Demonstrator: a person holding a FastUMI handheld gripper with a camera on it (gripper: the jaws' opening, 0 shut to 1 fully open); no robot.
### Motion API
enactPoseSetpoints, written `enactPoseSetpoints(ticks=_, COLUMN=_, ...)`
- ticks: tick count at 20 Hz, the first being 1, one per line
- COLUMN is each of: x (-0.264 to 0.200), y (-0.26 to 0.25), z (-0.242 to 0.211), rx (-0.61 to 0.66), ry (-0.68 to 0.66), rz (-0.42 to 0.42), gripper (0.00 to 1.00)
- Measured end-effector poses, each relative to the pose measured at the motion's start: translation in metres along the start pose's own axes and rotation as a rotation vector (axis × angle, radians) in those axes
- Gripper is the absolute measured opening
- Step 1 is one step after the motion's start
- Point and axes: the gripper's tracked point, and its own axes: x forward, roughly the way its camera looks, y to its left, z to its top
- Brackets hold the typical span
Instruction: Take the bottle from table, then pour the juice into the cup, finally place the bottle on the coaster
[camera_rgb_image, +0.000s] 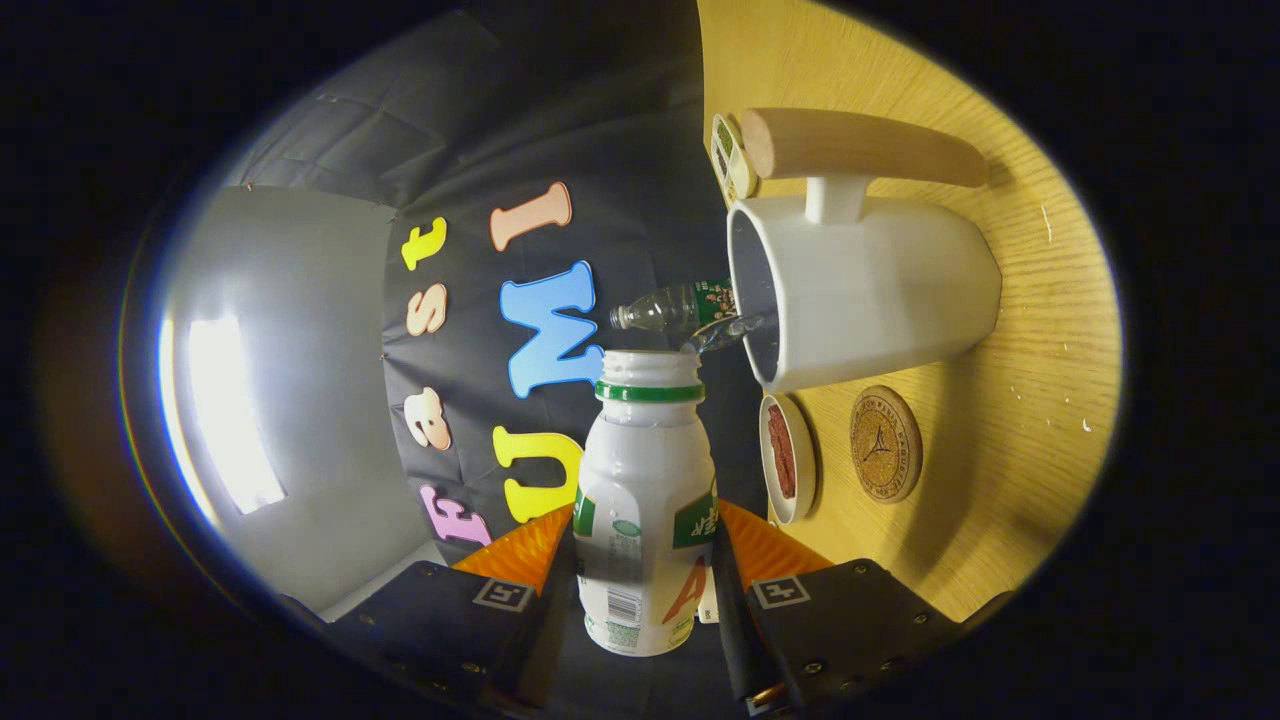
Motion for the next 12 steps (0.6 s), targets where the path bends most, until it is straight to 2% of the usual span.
enactPoseSetpoints(ticks=12, x=0.0003, y=0.0013, z=-0.0038, rx=0.051, ry=-0.006, rz=0.003, gripper=0.64)
